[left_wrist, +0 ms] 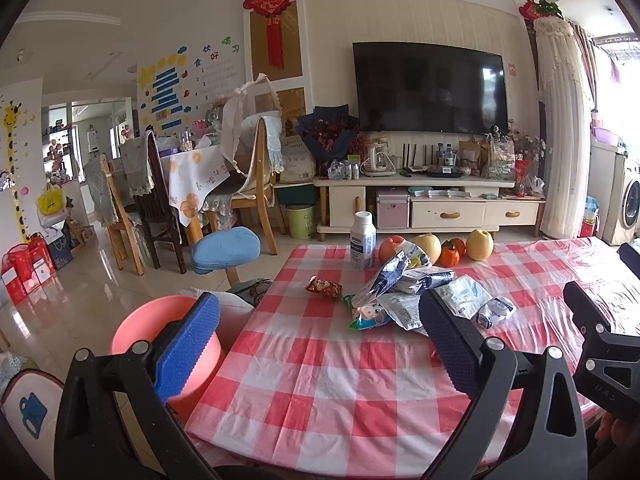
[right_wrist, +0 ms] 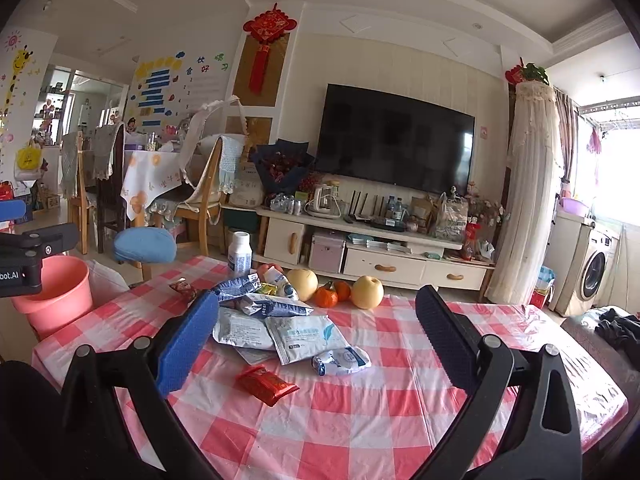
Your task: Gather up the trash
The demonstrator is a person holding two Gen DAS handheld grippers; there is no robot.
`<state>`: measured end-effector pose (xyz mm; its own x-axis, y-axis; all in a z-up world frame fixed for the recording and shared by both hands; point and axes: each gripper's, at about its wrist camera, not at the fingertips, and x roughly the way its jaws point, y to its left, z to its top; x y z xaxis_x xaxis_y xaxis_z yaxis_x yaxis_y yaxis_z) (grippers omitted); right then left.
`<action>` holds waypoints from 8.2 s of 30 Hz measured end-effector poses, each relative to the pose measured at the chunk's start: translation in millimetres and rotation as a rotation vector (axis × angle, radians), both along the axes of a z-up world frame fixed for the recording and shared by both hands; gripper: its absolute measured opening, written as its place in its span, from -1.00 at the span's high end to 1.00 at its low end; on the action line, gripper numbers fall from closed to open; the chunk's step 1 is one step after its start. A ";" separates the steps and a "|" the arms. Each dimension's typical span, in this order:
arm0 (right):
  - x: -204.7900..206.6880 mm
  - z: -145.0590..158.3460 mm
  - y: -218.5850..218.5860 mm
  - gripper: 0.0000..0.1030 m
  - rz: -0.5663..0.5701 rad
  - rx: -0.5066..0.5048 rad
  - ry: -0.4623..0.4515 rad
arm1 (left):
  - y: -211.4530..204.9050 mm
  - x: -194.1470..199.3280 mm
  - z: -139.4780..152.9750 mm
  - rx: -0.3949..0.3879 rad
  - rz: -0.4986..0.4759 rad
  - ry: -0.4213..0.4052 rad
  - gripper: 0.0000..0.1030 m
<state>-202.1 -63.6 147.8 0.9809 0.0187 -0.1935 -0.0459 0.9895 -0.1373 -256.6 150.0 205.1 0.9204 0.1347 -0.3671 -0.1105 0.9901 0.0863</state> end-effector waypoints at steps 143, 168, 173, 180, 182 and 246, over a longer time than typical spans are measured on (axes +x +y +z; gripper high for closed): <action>276.4 -165.5 -73.7 -0.92 0.276 -0.101 0.829 | -116.1 213.2 -192.2 -0.238 -0.504 0.566 -0.41; 272.8 -149.9 -99.5 -0.67 0.174 0.130 0.919 | -83.3 206.1 -167.1 -0.304 -0.492 0.502 -0.39; 277.9 -142.1 -118.6 -0.67 0.082 0.396 0.936 | -83.8 205.1 -163.8 -0.313 -0.512 0.494 -0.40; 303.3 -155.6 -103.8 -0.66 -0.071 0.312 0.922 | -86.1 204.2 -166.0 -0.304 -0.521 0.502 -0.40; 304.5 -155.5 -97.9 -0.54 -0.055 0.253 0.919 | -84.9 205.0 -166.3 -0.306 -0.515 0.504 -0.40; 231.1 -15.4 385.3 -0.14 0.826 0.153 0.686 | 315.6 141.6 -140.6 -0.590 0.541 0.147 -0.48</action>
